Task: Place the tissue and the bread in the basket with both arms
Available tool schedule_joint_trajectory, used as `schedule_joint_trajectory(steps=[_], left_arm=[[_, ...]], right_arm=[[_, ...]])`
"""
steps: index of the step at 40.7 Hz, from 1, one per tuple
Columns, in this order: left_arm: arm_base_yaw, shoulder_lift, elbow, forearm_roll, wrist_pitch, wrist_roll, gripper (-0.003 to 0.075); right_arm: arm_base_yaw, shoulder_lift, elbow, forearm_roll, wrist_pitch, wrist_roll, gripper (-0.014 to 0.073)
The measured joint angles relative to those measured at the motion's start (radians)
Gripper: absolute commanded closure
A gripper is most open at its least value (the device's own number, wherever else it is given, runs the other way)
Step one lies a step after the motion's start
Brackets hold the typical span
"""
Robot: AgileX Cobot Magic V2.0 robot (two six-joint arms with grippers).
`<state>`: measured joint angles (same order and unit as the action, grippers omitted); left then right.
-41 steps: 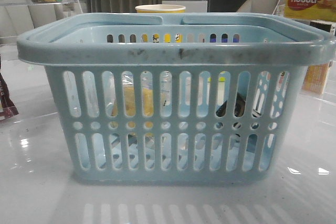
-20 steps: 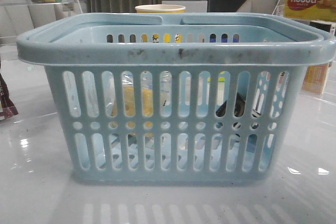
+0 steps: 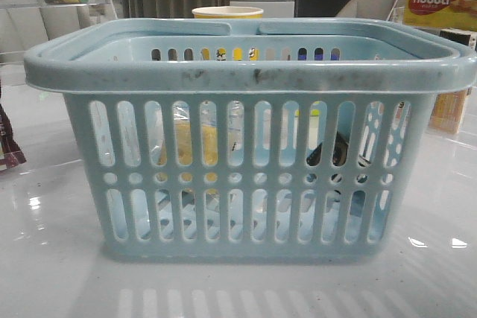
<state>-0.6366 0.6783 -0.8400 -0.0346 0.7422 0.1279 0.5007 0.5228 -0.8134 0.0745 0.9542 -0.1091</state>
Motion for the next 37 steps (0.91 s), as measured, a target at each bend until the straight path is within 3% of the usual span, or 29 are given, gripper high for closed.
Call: schedule_joint_trajectory(steps=[28, 33, 37], left_arm=[[-0.002, -0.014, 0.009, 0.006, 0.001, 0.007, 0.0627], [0.071, -0.077, 0.084, 0.035, -0.072, 0.035, 0.0627], [0.177, -0.172, 0.228, 0.043, -0.221, 0.043, 0.0627]], right_arm=[[0.0, 0.0, 0.0, 0.0, 0.0, 0.002, 0.0556], [0.0, 0.0, 0.0, 0.0, 0.0, 0.002, 0.0556], [0.0, 0.0, 0.0, 0.0, 0.0, 0.002, 0.0556]])
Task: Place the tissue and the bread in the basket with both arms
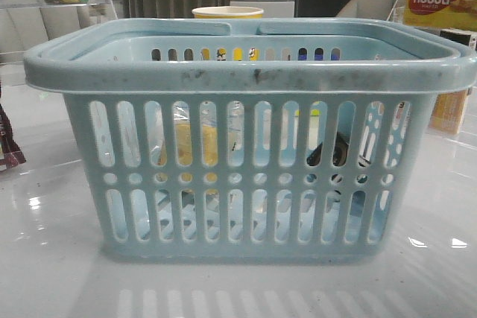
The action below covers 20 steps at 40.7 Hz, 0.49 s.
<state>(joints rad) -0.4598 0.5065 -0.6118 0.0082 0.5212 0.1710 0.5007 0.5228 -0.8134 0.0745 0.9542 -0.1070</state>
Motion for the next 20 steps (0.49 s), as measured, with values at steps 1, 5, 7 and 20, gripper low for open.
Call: schedule_joint_trajectory(steps=[1, 5, 7, 20], left_arm=[[0.032, -0.032, 0.034, 0.002, -0.032, 0.0, 0.0627], [0.143, -0.156, 0.202, 0.004, -0.173, 0.002, 0.0627], [0.195, -0.217, 0.296, 0.001, -0.246, 0.002, 0.0627], [0.359, -0.492, 0.618, -0.102, -0.477, 0.006, 0.0627]], right_arm=[[0.0, 0.0, 0.0, 0.0, 0.0, 0.0, 0.0556], [0.0, 0.0, 0.0, 0.0, 0.0, 0.0, 0.0556], [0.0, 0.0, 0.0, 0.0, 0.0, 0.0, 0.0556], [0.0, 0.0, 0.0, 0.0, 0.0, 0.0, 0.0556]])
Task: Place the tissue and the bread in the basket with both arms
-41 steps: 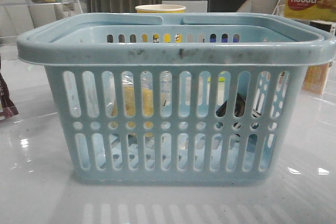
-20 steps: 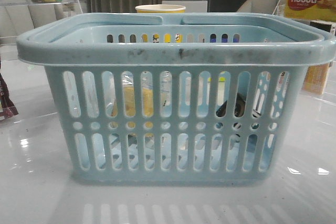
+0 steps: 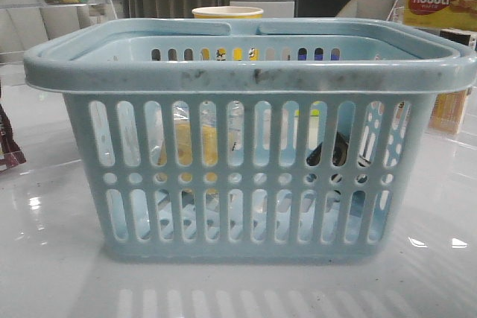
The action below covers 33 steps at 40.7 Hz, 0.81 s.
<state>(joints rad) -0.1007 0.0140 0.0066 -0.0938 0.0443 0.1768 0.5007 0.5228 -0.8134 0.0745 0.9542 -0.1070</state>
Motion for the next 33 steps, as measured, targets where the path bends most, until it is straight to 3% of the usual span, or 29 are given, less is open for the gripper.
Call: schedule_joint_trajectory(steps=[33], left_arm=[[0.033, -0.019, 0.0, -0.017, -0.051, 0.0, 0.0627]], right_arm=[[0.0, 0.0, 0.0, 0.002, 0.002, 0.0, 0.0556]])
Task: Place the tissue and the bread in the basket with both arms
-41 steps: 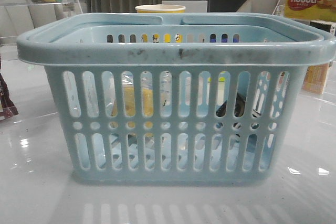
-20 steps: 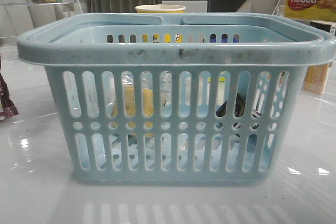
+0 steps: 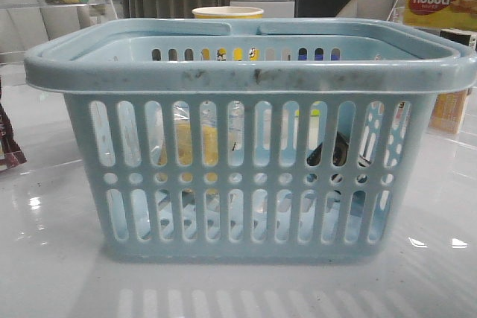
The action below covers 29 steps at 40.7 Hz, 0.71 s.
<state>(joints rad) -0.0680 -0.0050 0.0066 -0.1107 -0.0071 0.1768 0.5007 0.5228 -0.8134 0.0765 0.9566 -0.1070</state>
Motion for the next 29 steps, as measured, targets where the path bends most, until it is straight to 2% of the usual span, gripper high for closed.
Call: schedule_joint_trajectory(steps=[25, 29], left_arm=[[0.0, 0.0, 0.0, 0.0, 0.0, 0.0, 0.0627], [0.0, 0.0, 0.0, 0.0, 0.0, 0.002, 0.0627]], right_arm=[[0.0, -0.006, 0.007, -0.003, -0.006, 0.0, 0.0556], [-0.046, -0.045, 0.048, -0.032, -0.04, 0.0, 0.0556]])
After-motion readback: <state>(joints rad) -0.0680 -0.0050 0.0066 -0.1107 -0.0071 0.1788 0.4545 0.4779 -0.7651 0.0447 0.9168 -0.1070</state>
